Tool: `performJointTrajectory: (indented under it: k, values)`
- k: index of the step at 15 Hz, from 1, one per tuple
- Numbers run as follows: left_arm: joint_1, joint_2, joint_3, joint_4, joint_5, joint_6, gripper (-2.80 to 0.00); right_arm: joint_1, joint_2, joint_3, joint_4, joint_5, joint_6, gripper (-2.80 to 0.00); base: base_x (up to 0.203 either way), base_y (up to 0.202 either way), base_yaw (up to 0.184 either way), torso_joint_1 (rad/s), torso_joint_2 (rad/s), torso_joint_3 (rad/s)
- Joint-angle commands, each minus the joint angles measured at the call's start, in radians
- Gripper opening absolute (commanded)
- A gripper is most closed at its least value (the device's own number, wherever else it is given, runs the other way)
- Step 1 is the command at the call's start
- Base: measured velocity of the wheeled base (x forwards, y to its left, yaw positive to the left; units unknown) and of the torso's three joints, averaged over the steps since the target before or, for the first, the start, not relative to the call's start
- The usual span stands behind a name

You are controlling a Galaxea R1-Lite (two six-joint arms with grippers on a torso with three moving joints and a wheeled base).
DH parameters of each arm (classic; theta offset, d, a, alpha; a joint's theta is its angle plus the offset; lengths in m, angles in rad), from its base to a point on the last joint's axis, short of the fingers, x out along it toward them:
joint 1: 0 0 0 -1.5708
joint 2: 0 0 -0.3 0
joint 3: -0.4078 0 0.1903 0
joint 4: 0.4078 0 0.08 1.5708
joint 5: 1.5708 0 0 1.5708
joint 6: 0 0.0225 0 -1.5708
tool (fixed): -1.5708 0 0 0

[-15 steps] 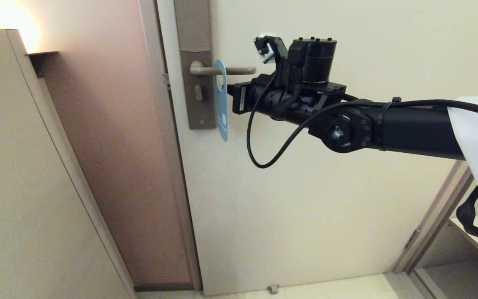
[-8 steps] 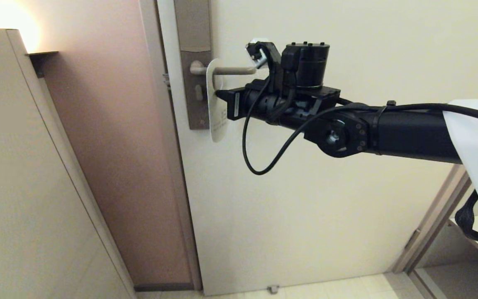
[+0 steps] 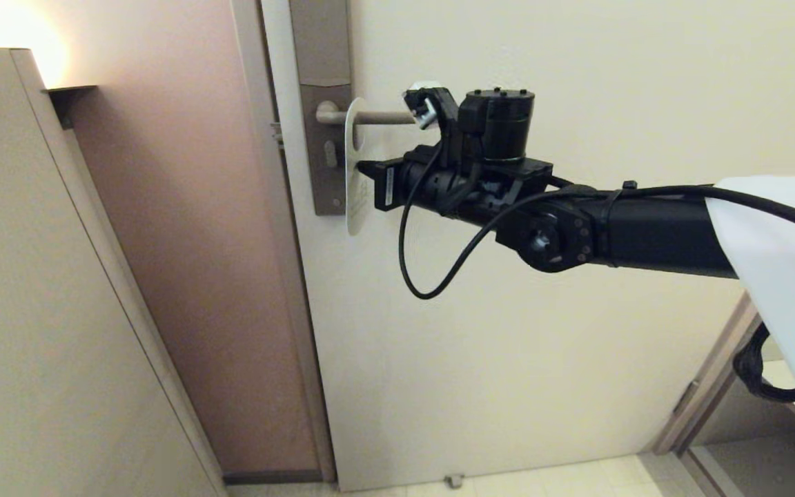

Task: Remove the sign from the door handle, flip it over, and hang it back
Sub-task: Hang the sign back with the other side facing out

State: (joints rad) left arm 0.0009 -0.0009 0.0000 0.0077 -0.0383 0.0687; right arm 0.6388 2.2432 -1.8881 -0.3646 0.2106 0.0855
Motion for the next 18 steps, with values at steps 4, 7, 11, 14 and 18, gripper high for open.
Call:
performJointTrajectory:
  k: [4,7,11,14,18]
  values:
    - [0.000,0.001,0.000,0.000,0.000,0.000,-2.80,0.015,0.072,-0.086,-0.025,-0.037,0.003,-2.80,0.000,0.000,0.000,0.000,0.00,0.000]
    - [0.001,0.001,0.000,0.000,0.001,0.000,-2.80,0.016,0.084,-0.086,-0.041,-0.037,0.007,-2.80,0.000,0.000,0.000,0.000,0.00,0.000]
    - [0.000,0.001,0.000,0.000,0.000,0.000,-2.80,0.044,0.085,-0.080,-0.064,-0.036,0.002,-2.80,0.000,0.000,0.000,0.000,0.00,0.000]
    - [0.000,0.001,0.000,0.000,0.000,0.000,-2.80,0.057,0.054,-0.059,-0.044,-0.037,-0.004,-2.80,0.000,0.000,0.000,0.000,0.00,0.000]
    - [-0.001,0.001,0.000,0.000,0.000,0.000,-2.80,0.073,0.019,-0.048,0.008,-0.035,-0.002,-2.80,0.000,0.000,0.000,0.000,0.00,0.000]
